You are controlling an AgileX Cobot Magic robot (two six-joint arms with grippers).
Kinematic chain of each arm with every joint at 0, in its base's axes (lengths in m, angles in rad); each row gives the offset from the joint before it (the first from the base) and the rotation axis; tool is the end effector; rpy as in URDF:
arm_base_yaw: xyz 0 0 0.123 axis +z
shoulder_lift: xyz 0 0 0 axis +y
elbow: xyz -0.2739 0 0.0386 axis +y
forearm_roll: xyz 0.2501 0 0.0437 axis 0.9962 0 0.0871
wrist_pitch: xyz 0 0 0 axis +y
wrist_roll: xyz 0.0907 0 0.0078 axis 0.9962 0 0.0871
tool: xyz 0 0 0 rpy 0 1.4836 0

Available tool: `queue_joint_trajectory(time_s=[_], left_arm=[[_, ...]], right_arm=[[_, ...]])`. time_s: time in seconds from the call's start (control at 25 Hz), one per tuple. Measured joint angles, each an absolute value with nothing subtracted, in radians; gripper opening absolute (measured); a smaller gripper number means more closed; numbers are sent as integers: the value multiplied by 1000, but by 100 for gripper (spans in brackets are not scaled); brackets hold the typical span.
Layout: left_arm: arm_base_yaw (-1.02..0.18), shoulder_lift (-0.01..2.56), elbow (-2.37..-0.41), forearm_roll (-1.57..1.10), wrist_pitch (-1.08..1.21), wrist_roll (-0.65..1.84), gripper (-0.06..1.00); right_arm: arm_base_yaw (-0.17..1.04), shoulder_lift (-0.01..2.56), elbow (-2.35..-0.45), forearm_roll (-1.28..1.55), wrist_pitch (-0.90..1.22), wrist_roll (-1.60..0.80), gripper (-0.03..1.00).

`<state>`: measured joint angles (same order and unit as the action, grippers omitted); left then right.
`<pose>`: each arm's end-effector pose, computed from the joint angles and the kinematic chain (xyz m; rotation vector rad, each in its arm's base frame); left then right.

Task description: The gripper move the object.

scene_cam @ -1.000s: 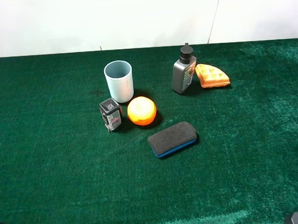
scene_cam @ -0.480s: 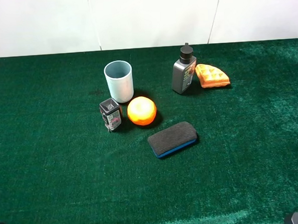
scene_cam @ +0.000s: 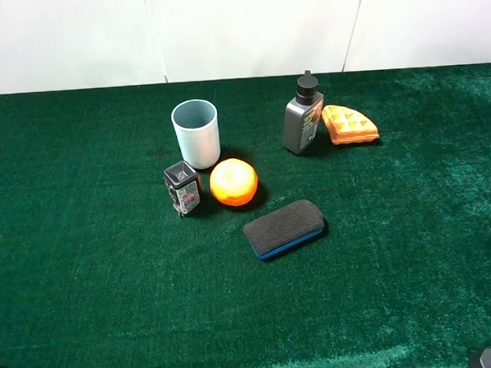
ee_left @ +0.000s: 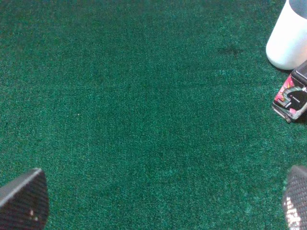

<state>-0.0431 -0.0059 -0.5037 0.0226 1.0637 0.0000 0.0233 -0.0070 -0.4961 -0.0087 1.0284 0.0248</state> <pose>0.0042 0.0016 0.2791 0.0427 2.0370 0.0000 0.0063 -0.0005 0.2798 0.0018 2.0089 0.0204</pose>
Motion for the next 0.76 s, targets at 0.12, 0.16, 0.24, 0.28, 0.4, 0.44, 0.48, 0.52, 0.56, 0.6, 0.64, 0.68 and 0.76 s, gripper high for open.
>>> queue_joint_trajectory(time_s=[0.12, 0.16, 0.24, 0.28, 0.4, 0.44, 0.48, 0.52, 0.56, 0.6, 0.64, 0.68, 0.76], left_arm=[[-43, -6, -504, 23, 1064, 0, 99], [-43, -6, -504, 23, 1064, 0, 99], [-43, -6, -504, 23, 1064, 0, 99], [-43, -6, -504, 23, 1064, 0, 99], [-43, -6, -504, 23, 1064, 0, 99], [-43, -6, -504, 23, 1064, 0, 99], [-43, -6, -504, 23, 1064, 0, 99], [-43, -6, -504, 23, 1064, 0, 99], [-43, -6, -504, 23, 1064, 0, 99], [-43, -6, -504, 23, 1064, 0, 99], [-43, -6, -504, 23, 1064, 0, 99], [-43, -6, -504, 23, 1064, 0, 99], [-43, -6, -504, 23, 1064, 0, 99]], right_arm=[[23, -7, -496, -9, 1028, 24, 70], [23, -7, -496, -9, 1028, 24, 70], [23, -7, -496, -9, 1028, 24, 70], [23, -7, -496, -9, 1028, 24, 70], [23, -7, -496, -9, 1028, 24, 70], [23, -7, -496, -9, 1028, 24, 70], [23, -7, -496, -9, 1028, 24, 70], [23, -7, -496, -9, 1028, 24, 70], [23, -7, -496, -9, 1028, 24, 70], [23, -7, -496, -9, 1028, 24, 70], [23, -7, -496, -9, 1028, 24, 70], [23, -7, -496, -9, 1028, 24, 70], [23, -7, -496, -9, 1028, 24, 70]])
